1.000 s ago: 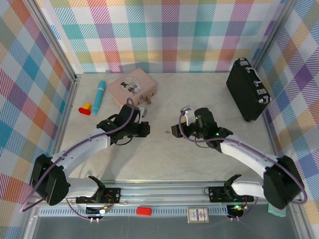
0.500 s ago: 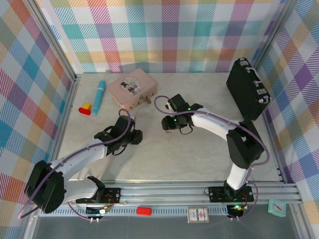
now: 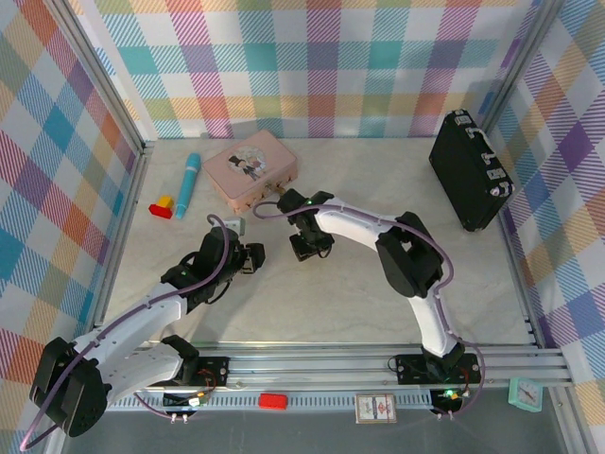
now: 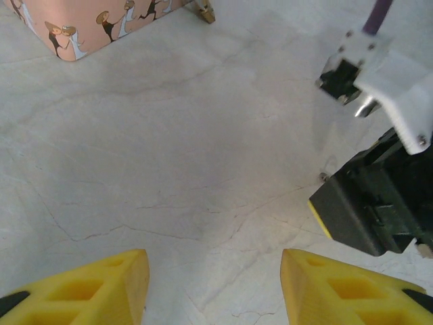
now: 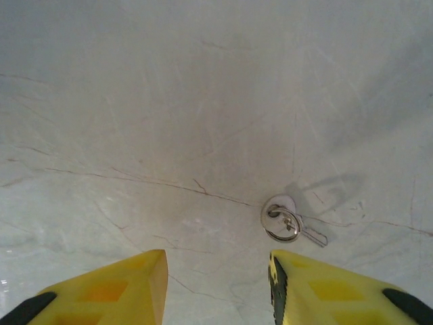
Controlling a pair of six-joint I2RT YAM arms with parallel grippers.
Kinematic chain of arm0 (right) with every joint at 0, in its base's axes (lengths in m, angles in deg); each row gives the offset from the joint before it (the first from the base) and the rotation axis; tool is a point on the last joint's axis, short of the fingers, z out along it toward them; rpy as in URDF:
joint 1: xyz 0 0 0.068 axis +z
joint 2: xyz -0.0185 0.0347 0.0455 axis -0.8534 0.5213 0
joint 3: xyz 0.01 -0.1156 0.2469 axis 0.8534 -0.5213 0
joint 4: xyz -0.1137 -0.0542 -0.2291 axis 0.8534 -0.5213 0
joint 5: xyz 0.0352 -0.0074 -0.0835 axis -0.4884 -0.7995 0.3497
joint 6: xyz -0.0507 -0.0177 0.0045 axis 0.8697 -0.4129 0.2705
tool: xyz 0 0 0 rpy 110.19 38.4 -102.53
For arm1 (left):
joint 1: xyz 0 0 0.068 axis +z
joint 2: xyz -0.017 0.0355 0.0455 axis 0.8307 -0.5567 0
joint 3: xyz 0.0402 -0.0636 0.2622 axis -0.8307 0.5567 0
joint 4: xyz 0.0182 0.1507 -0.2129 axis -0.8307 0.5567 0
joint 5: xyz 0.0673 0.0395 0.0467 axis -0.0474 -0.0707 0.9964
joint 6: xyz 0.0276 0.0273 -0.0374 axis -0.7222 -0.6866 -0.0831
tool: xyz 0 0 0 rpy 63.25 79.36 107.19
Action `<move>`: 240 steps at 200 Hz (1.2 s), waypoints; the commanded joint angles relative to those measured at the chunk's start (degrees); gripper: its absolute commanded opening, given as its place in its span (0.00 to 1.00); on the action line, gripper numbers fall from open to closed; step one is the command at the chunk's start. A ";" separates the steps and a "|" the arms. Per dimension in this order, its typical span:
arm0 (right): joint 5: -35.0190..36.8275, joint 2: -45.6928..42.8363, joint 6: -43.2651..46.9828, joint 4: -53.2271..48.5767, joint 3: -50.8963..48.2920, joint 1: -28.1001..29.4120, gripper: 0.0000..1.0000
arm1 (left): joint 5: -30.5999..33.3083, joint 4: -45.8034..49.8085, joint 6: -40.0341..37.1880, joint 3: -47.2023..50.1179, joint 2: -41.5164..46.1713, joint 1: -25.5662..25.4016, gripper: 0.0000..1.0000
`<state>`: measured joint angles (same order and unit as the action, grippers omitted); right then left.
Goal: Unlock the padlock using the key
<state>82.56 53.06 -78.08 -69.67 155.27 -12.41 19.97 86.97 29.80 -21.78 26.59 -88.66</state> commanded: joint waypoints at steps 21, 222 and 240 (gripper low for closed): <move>4.92 3.02 0.96 -6.31 3.94 0.31 0.44 | -0.71 -1.27 -0.53 0.62 0.50 0.41 0.55; 10.16 3.62 1.61 -2.87 3.43 0.40 0.11 | 0.68 -2.15 -0.57 1.27 0.60 0.41 0.61; 9.70 1.88 1.48 -0.97 1.98 0.41 0.07 | 0.86 -2.15 -0.65 1.26 0.20 0.41 0.61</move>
<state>91.35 58.11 -76.95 -72.51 159.35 -11.73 19.78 86.46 29.82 -21.06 26.65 -88.66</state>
